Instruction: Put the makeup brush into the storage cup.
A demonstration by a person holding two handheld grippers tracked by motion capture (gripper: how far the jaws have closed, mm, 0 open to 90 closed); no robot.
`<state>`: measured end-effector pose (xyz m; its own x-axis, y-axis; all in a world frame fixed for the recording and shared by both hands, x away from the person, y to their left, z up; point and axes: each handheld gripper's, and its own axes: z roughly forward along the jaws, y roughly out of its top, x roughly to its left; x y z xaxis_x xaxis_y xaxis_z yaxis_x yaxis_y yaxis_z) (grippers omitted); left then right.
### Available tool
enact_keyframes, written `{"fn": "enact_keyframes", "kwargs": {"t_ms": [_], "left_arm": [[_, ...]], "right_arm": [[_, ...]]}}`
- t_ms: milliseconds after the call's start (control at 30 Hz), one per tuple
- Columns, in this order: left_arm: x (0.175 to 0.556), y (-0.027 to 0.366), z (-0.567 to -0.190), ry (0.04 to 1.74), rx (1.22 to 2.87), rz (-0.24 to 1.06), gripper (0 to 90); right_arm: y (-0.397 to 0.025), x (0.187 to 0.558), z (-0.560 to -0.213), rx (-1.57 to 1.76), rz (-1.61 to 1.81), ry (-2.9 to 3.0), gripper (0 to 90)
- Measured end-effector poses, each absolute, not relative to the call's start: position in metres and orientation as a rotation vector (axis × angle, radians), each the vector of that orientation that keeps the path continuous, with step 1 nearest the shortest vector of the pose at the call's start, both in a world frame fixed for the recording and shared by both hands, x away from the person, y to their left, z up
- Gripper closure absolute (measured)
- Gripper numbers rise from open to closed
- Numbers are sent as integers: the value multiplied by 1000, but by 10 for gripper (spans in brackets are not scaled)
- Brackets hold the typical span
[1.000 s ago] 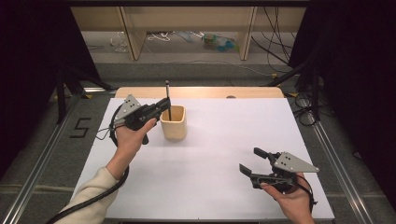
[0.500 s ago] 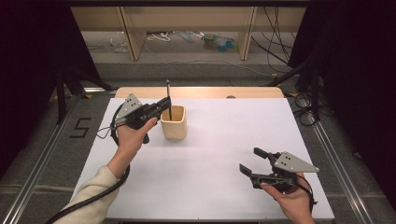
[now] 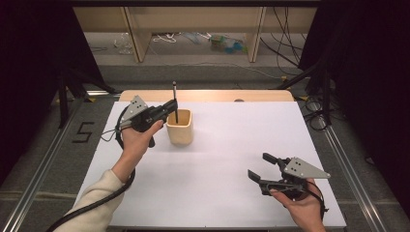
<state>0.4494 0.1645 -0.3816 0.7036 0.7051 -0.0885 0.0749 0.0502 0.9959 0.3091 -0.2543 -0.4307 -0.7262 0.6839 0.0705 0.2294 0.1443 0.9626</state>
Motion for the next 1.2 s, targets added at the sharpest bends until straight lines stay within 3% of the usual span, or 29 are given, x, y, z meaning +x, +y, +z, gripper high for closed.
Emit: {"fn": "enact_keyframes", "kwargs": {"t_ms": [533, 700, 1200], "left_arm": [[457, 165, -385, 690, 1468, 544, 838], [462, 168, -385, 671, 1484, 604, 838], [464, 164, -389, 713, 1479, 555, 838]], "right_arm": [[-254, 309, -431, 875, 1612, 2041, 221], [-254, 309, -431, 875, 1613, 2040, 222], [-254, 309, -431, 873, 1612, 2042, 221]]}}
